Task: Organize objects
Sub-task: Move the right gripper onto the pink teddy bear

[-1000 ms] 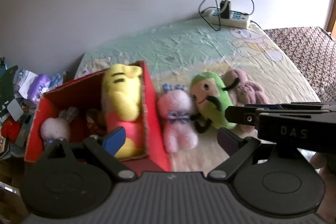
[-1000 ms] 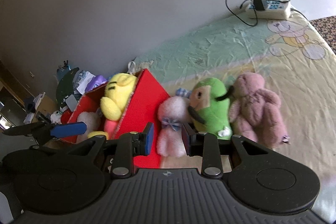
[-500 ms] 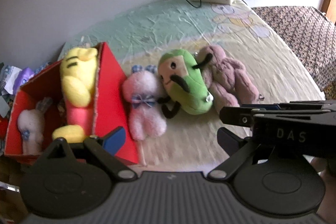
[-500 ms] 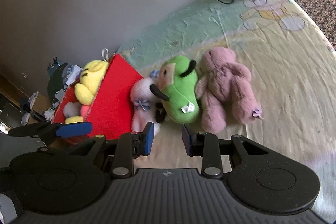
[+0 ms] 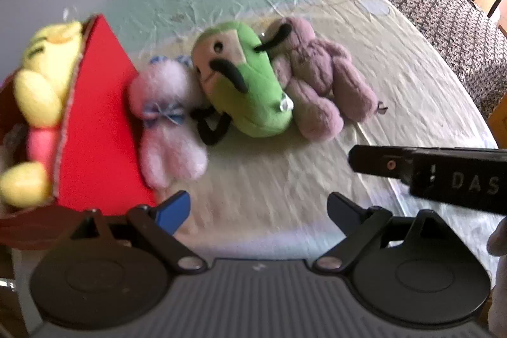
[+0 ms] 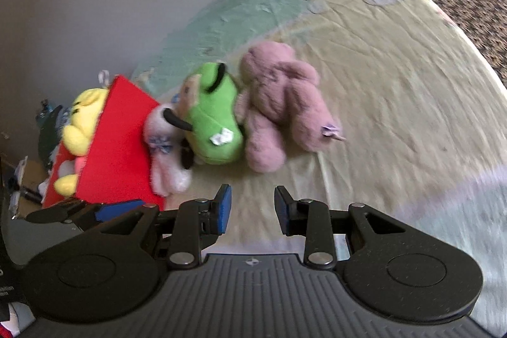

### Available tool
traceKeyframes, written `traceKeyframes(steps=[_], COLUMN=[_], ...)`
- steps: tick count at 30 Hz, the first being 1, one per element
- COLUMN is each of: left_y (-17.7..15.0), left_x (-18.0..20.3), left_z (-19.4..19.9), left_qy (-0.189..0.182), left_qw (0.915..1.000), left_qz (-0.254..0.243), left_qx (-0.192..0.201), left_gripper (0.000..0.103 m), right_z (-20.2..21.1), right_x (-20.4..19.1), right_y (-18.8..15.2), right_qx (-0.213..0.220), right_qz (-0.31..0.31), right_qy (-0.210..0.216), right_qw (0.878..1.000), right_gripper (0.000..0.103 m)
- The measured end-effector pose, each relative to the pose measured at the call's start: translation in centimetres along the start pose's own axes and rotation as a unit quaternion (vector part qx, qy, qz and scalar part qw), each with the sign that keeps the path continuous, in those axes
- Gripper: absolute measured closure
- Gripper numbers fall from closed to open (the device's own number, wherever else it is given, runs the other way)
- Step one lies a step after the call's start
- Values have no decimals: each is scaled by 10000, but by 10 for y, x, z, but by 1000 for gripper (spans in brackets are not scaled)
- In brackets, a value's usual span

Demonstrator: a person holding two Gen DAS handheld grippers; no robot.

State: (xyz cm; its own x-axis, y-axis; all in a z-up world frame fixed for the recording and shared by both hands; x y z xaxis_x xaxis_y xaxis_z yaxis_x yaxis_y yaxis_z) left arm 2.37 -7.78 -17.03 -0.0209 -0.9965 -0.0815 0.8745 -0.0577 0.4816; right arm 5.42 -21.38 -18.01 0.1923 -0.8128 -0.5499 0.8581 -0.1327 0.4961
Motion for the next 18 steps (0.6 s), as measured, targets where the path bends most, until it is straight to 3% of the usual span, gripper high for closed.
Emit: traceKeyframes(steps=[4, 10, 14, 18], left_y=[-6, -5, -3, -3], left_x=[3, 6, 7, 7], left_z=[-12, -30, -38, -43], left_qy=[-250, -256, -258, -296], left_qw=[9995, 9993, 9992, 9989], left_qz=[143, 168, 186, 234], left_qx=[-98, -201, -230, -267], left_gripper=[10, 13, 13, 13], right_z=[-2, -4, -8, -20], right_x=[15, 39, 52, 57], right_y=[2, 21, 38, 45], right_qx=[40, 242, 439, 434], right_qz=[-138, -306, -370, -333], right_qy=[-180, -420, -528, -551], right_qw=[9997, 9984, 9970, 9970], right_gripper=[70, 70, 62, 62])
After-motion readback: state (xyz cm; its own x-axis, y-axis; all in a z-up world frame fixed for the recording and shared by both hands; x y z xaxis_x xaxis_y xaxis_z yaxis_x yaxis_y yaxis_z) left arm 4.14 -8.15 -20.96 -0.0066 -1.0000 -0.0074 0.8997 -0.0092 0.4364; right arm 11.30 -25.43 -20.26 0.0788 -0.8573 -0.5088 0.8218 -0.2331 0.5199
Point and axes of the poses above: each gripper's, at about its wrist camera, not at the fingertips, and z roughly against the way its jaws point, x to its right, y to its top, the point moved 10 cm from there along -z, roughly the way its jaws point, and after that the axes turned 3 degrees about x, right-handed, at the moved point
